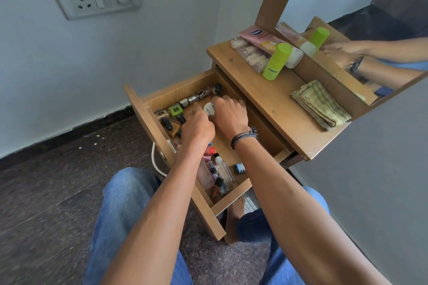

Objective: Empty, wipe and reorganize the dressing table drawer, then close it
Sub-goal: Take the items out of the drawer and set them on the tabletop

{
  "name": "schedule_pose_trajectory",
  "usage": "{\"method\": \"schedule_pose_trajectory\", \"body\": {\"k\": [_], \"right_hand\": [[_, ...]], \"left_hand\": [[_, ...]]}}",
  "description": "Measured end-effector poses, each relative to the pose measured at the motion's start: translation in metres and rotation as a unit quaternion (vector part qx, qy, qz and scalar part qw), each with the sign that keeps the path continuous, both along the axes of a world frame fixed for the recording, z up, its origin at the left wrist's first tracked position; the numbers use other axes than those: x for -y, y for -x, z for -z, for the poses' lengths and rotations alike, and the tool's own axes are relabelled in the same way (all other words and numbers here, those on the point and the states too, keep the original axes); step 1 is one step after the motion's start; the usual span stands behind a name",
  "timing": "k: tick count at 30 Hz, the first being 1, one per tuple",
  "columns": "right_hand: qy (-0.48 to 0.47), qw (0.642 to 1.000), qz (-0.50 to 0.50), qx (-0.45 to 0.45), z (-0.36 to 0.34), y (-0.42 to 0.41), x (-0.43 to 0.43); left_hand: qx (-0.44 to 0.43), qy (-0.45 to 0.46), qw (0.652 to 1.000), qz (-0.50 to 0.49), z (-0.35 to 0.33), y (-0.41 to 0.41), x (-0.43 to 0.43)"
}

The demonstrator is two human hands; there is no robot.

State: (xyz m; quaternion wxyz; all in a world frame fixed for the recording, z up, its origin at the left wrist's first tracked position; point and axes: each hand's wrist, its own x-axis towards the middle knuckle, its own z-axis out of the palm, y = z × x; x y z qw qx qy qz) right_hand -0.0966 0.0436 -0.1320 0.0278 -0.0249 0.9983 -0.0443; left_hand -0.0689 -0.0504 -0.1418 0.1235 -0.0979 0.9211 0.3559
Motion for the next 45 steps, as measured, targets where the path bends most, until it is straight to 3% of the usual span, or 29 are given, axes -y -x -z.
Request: {"method": "schedule_pose_trajectory", "body": {"k": [11,16,25,32,36,45], "right_hand": [[0.091,0.994,0.027,0.051,0.006,0.01,-0.012],[0.066,0.998,0.004,-0.026,0.006,-0.001,-0.012],[0.186,0.973,0.064,-0.117,-0.024,-0.044,-0.008],[0.245,0.935,0.129,-0.219,-0.063,-0.064,-0.054],[0.229,0.925,0.183,-0.24,-0.067,-0.054,-0.09],[0.109,0.947,0.207,-0.22,-0.064,-0.026,-0.128]], "left_hand": [[-0.02,-0.003,0.999,-0.027,-0.001,-0.002,0.003],[-0.012,-0.01,0.999,-0.037,-0.003,-0.001,0.004],[-0.115,-0.081,0.978,-0.156,-0.007,0.002,0.01],[-0.106,-0.067,0.988,-0.094,-0.009,-0.002,0.005],[-0.089,-0.048,0.993,-0.067,-0.01,-0.005,0.004],[-0.083,-0.054,0.994,-0.042,-0.005,0.0,0.002]]}}
